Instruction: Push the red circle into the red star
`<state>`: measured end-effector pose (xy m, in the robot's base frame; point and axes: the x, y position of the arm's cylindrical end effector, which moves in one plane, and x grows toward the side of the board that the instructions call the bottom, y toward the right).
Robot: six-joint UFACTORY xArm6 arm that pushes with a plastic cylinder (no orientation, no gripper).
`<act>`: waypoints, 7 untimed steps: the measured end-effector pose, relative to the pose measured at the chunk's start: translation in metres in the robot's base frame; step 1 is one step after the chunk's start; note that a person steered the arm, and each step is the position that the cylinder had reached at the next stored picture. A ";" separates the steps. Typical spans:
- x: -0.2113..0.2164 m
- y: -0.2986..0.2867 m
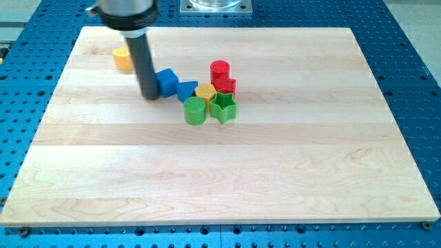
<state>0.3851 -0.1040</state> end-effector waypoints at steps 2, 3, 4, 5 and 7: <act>-0.029 0.026; -0.048 0.038; -0.097 0.032; -0.101 0.062; -0.080 0.126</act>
<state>0.3050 0.0216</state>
